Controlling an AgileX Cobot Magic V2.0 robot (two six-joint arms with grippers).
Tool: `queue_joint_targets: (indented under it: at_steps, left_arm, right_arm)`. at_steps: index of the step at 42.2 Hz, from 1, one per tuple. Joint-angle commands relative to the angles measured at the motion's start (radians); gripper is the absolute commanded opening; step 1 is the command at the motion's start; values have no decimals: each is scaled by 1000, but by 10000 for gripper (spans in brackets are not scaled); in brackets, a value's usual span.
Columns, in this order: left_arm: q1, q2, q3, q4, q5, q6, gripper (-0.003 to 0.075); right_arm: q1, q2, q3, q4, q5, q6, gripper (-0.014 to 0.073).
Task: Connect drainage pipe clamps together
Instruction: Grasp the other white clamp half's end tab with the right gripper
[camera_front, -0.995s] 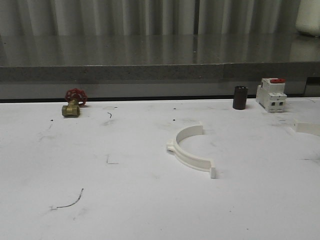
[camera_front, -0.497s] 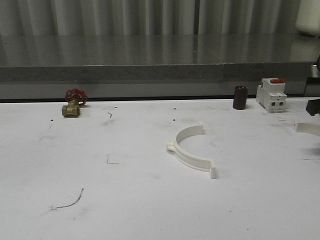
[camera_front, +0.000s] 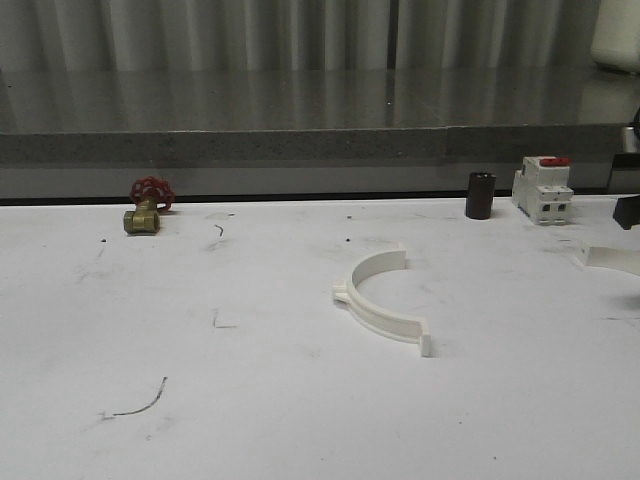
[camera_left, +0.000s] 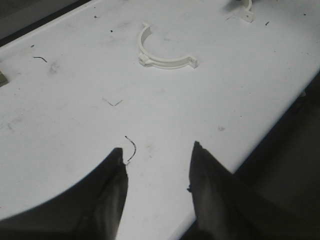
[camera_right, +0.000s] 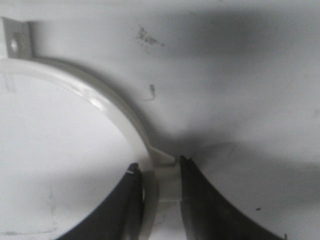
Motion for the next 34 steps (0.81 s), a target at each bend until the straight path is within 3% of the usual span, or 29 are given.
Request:
queue_joint_targets:
  at_steps: [1, 22, 34]
  left_arm:
    - [1, 5, -26, -20, -67, -3, 294]
    - [1, 5, -26, -20, -67, -3, 294]
    - [1, 5, -26, -20, -67, -3, 294]
  right_arm:
    - [-5, -45, -30, -15, -3, -9, 97]
    - [11, -143, -46, 32, 74, 28, 96]
    - [152, -364, -46, 68, 209, 89, 96]
